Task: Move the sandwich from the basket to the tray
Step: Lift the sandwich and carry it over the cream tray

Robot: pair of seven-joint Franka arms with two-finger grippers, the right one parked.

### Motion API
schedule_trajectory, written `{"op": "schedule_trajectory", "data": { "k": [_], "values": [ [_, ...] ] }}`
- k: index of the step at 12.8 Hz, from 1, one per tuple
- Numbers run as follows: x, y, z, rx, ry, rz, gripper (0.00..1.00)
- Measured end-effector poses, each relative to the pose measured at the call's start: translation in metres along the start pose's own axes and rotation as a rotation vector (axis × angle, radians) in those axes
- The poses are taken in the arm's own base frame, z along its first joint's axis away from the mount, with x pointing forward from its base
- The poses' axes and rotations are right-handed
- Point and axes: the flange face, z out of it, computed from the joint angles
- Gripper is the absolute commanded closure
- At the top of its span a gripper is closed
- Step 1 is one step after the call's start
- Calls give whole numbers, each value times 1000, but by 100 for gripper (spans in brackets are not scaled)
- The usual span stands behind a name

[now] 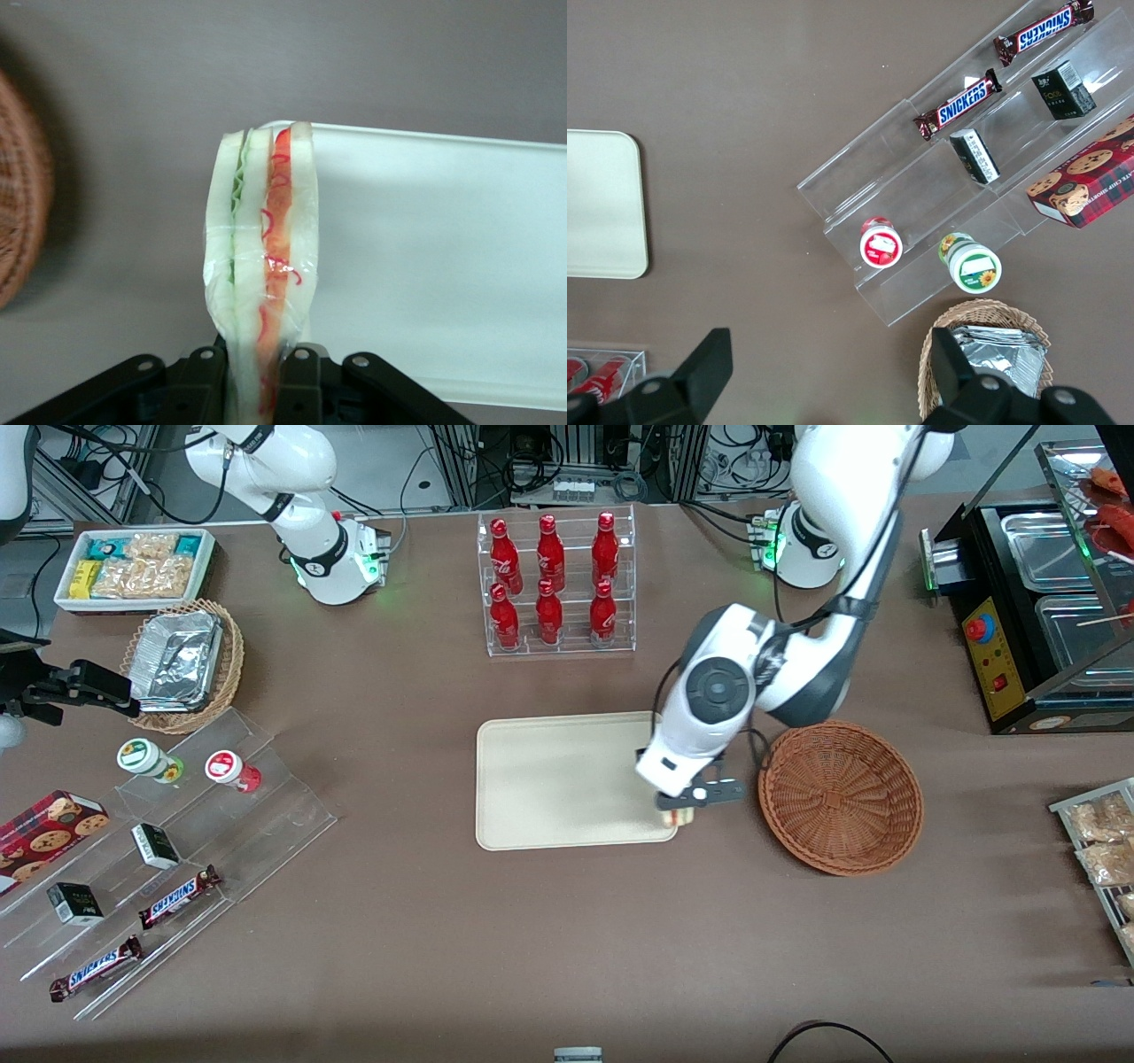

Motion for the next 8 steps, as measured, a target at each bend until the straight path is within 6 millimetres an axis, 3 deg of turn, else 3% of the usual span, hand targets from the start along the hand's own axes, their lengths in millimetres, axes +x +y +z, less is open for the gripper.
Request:
{"op": "schedule_trajectory", "data": {
  "k": [4,8],
  "values": [
    [-17,65,43,-13,-41,66,100],
    [-27,107,68,-22,-37,67,100]
  ]
}}
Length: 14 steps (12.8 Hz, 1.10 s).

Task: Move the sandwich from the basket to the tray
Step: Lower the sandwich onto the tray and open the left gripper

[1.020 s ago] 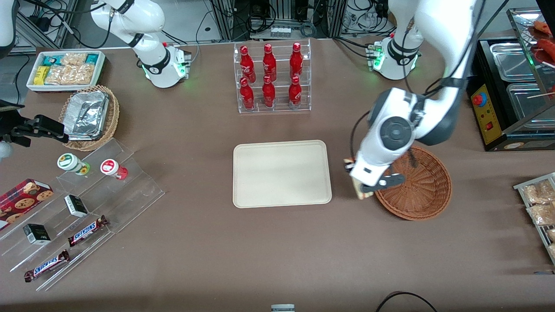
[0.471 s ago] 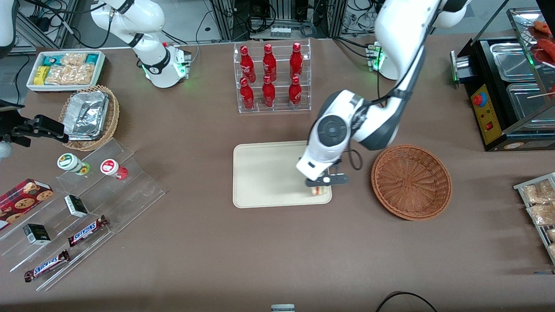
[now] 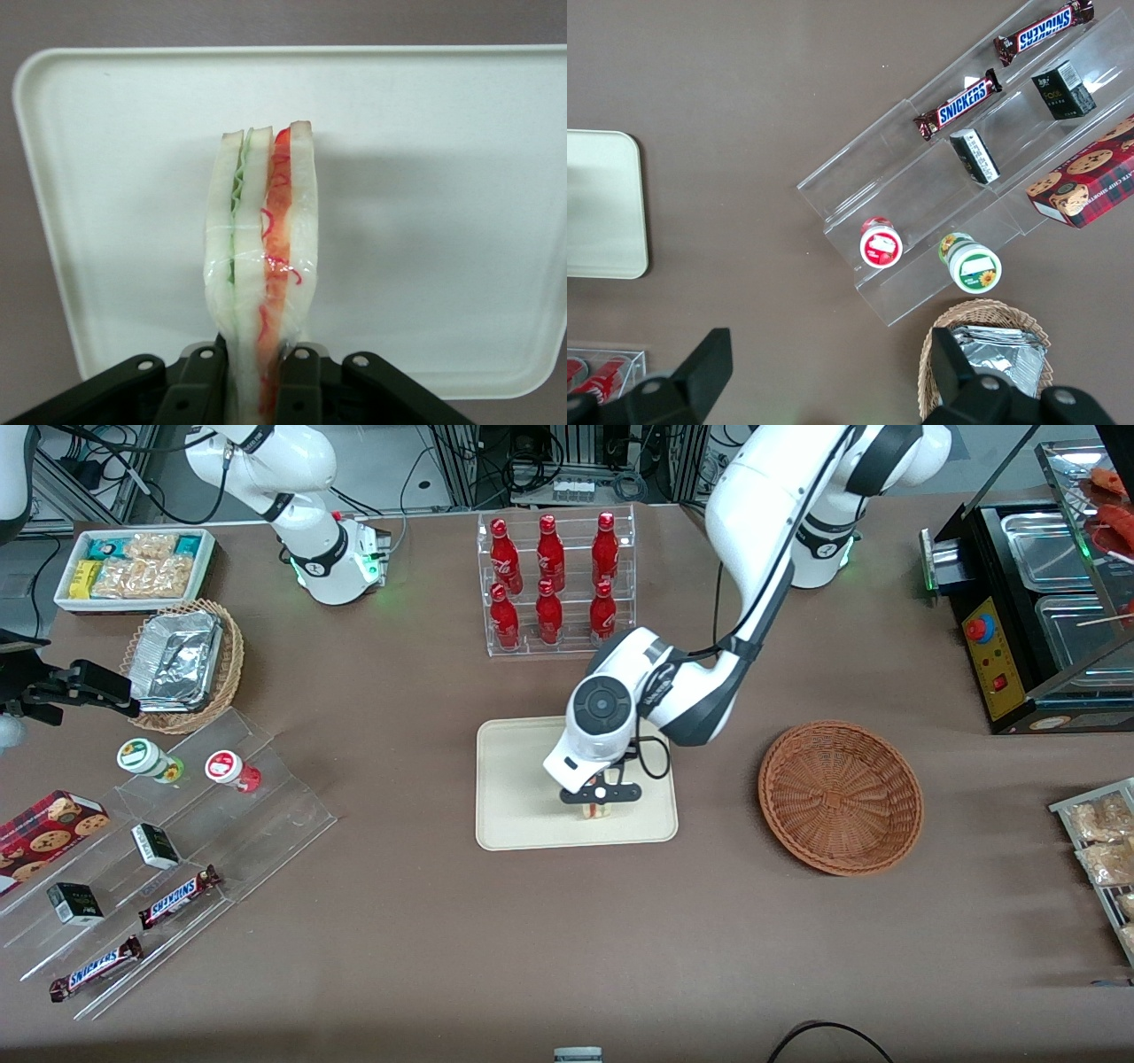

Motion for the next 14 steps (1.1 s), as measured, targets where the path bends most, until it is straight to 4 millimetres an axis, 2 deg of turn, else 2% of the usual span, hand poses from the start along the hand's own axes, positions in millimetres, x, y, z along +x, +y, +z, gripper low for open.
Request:
{"op": "schedule_trajectory", "data": {
  "k": [4,12,13,14],
  "values": [
    [-7,19,12,-10,14,-17,100],
    [-14,30,28,-10,25,-70,100],
    [-14,30,30,-6,30,-73,83],
    [-14,30,33,-1,32,-78,57]
  ]
}}
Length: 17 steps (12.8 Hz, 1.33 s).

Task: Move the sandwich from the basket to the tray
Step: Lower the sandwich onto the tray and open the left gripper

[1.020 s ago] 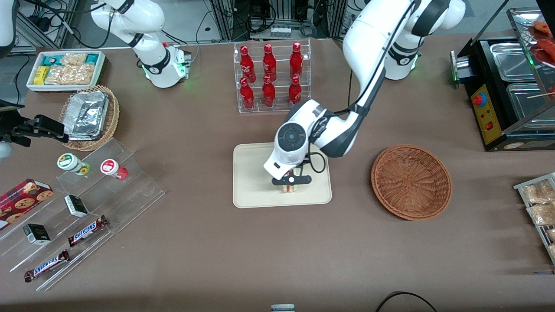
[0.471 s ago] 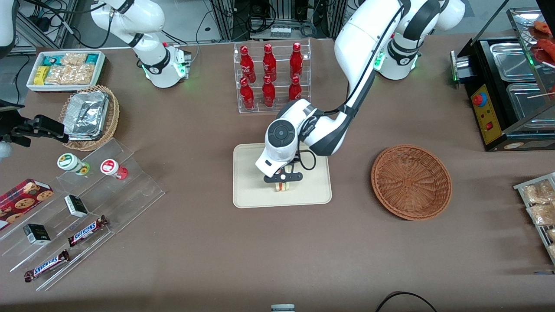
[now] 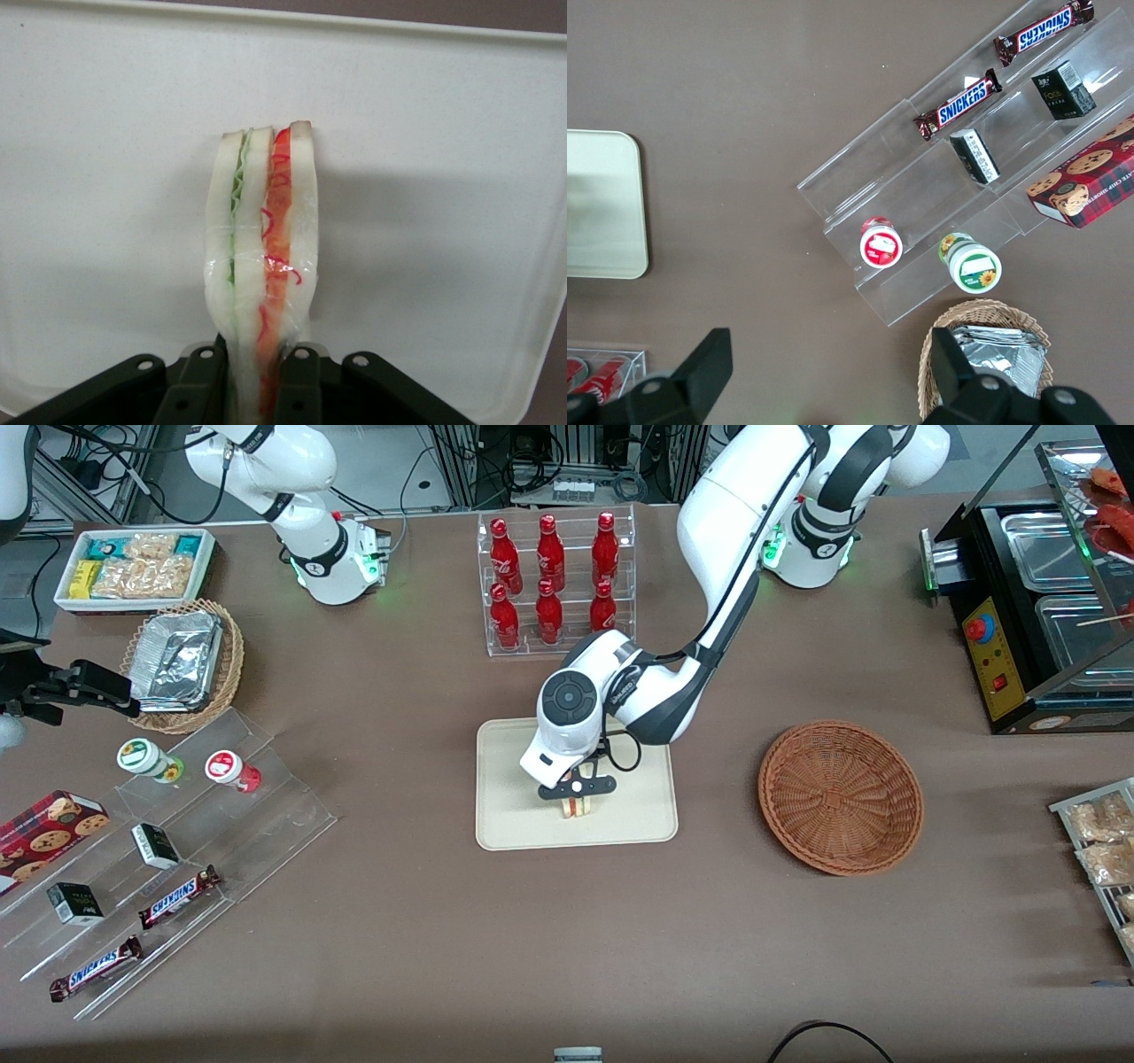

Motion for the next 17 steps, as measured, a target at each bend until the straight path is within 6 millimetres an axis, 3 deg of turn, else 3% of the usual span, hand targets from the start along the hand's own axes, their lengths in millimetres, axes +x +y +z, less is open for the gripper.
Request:
{"op": "schedule_trajectory", "data": {
  "k": [2,3,7,11,14,17],
  "values": [
    [-1,0,7,16,6,-1,7],
    [-3,1,10,28,13,-1,0],
    [-6,5,14,37,29,1,0],
    [-2,8,1,19,48,-1,0],
    [0,8,-26,10,60,-4,0],
    [-5,3,-75,7,67,-8,0]
  ]
}}
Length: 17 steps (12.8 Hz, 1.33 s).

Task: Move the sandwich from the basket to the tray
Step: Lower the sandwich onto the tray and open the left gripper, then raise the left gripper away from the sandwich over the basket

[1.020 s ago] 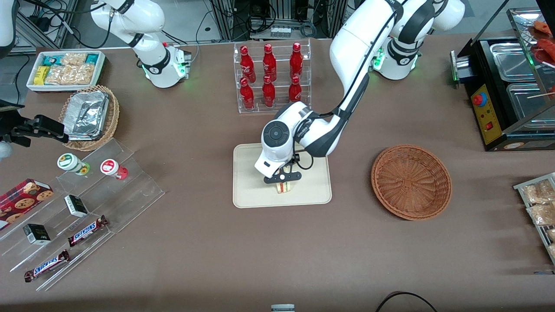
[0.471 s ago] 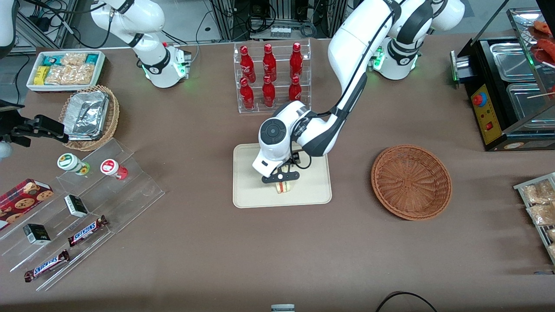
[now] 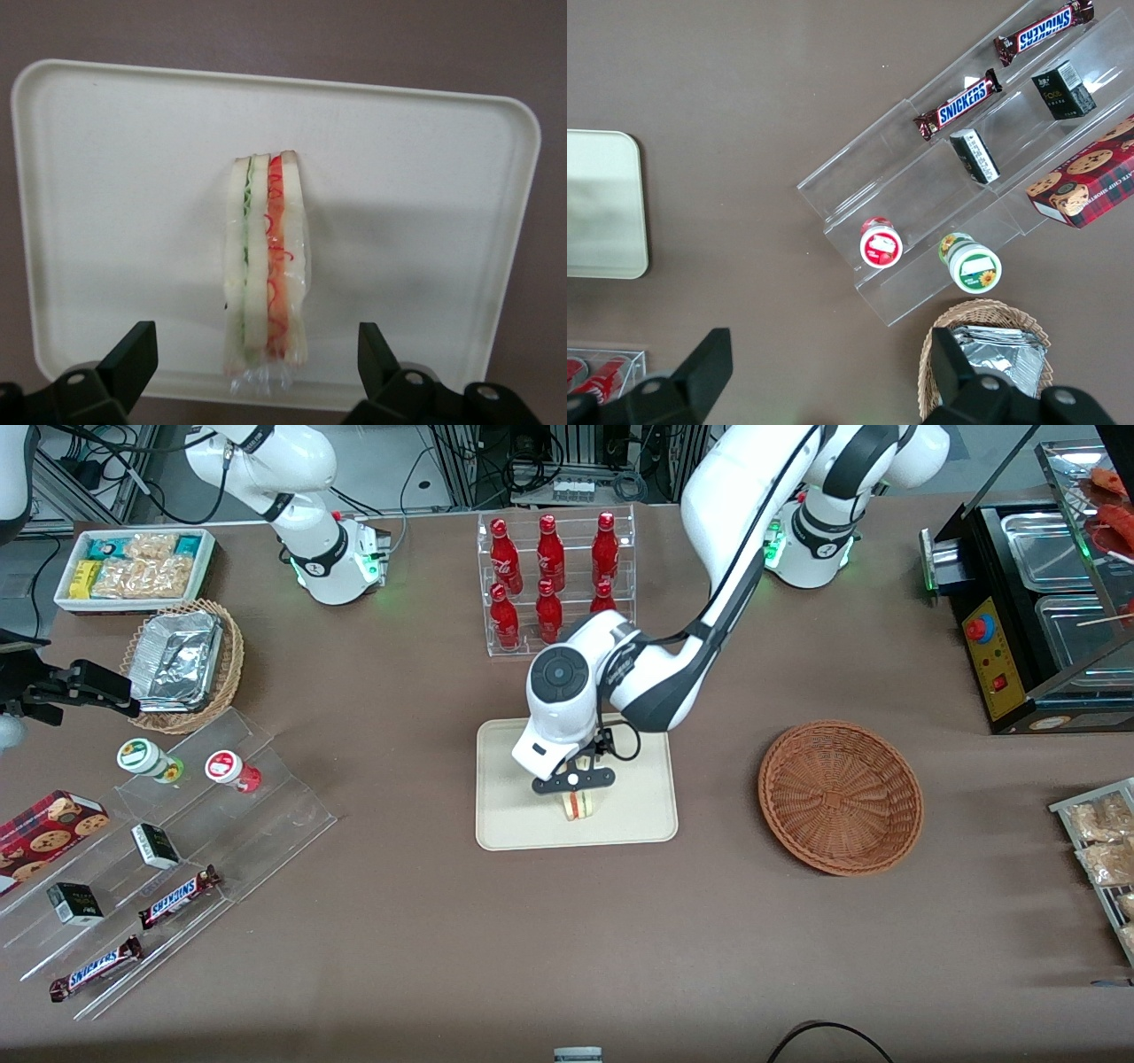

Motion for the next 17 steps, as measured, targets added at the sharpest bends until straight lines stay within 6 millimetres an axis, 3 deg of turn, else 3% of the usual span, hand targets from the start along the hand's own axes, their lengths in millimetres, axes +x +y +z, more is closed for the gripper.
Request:
{"op": "schedule_trajectory", "data": {
  "k": [4,8,10,13,17],
  "values": [
    [0,-19,-77,-17,19,-17,0],
    [8,-43,-119,-13,28,32,0],
    [31,-77,-136,7,10,125,0],
    [72,-150,-158,42,-53,253,0],
    [102,-235,-171,51,-116,327,0]
  ]
}}
